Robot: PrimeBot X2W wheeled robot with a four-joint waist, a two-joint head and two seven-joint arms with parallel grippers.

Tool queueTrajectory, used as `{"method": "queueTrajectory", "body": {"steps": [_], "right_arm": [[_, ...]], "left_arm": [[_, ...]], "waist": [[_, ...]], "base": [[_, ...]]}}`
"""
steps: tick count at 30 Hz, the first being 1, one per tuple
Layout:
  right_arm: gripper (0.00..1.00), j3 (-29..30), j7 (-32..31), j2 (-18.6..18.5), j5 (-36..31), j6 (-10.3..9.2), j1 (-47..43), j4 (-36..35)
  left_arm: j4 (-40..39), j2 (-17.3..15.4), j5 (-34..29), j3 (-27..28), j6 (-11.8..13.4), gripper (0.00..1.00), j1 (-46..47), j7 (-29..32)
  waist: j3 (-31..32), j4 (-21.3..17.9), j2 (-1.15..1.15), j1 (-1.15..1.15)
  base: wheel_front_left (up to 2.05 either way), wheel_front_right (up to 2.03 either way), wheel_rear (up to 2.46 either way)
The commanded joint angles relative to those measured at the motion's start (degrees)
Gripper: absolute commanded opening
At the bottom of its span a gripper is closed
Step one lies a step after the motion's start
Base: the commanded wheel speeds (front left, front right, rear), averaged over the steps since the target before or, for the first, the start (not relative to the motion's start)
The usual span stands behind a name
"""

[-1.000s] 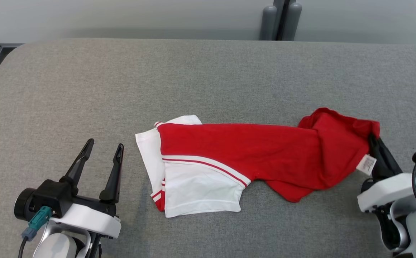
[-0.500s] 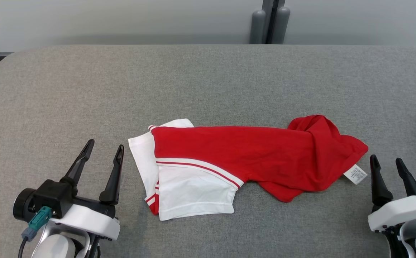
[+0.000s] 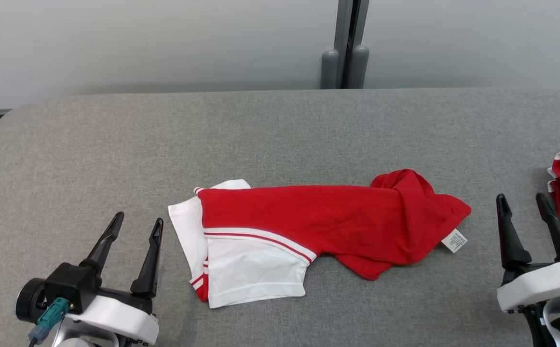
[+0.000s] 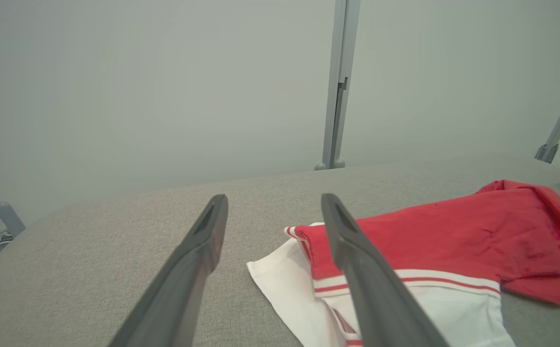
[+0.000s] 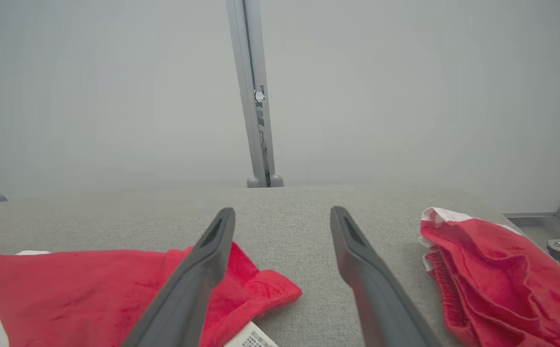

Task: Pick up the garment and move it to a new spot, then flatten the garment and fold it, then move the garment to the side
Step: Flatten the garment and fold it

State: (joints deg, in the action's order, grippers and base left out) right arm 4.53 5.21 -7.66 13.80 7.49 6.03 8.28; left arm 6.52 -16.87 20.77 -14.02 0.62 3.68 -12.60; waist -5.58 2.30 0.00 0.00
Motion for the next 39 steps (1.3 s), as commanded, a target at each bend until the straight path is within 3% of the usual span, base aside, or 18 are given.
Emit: {"method": "queueTrajectory", "body": {"steps": [1, 11, 21, 27, 32, 39], "right_arm": [[1.00, -0.3, -0.3, -0.1, -0.2, 0.01, -0.8, -0.6], [1.00, -2.9, -3.7, 1.4, -1.3, 0.01, -5.6, -9.0], [1.00, -2.4, -4.7, 2.3, -1.3, 0.01, -6.9, -11.1], [1.00, -2.2, -4.9, 2.4, -1.2, 0.01, -6.8, -11.6], [1.00, -2.6, -4.8, 2.3, -1.1, 0.01, -5.9, -12.0], [1.00, -2.8, -4.5, 2.4, -0.8, 0.01, -5.2, -11.9]], "left_arm": [[-0.2, -0.2, 0.3, 0.1, 0.4, 1.00, -0.4, 0.2], [-2.0, -0.3, 1.1, -0.3, 1.5, 1.00, -3.9, 1.2], [-3.1, -0.5, 1.4, -1.0, 1.8, 1.00, -4.0, 2.0], [-3.7, 0.0, 2.0, -3.4, -0.3, 1.00, -2.7, 4.1], [-2.4, 1.2, 5.1, -6.6, -3.3, 1.00, -3.2, 9.2], [1.6, 2.8, 8.9, -8.6, -4.6, 1.00, -4.7, 13.4]], "waist": [[0.6, -0.3, 0.00, 0.00], [2.6, -1.2, 0.00, 0.00], [1.9, -1.1, 0.00, 0.00], [1.2, -0.8, 0.00, 0.00], [-0.3, -1.0, 0.00, 0.00], [-2.3, -1.3, 0.00, 0.00]], "base": [[0.00, 0.00, 0.00], [0.00, 0.00, 0.00], [0.00, 0.00, 0.00], [0.00, 0.00, 0.00], [0.00, 0.00, 0.00], [0.00, 0.00, 0.00]]}}
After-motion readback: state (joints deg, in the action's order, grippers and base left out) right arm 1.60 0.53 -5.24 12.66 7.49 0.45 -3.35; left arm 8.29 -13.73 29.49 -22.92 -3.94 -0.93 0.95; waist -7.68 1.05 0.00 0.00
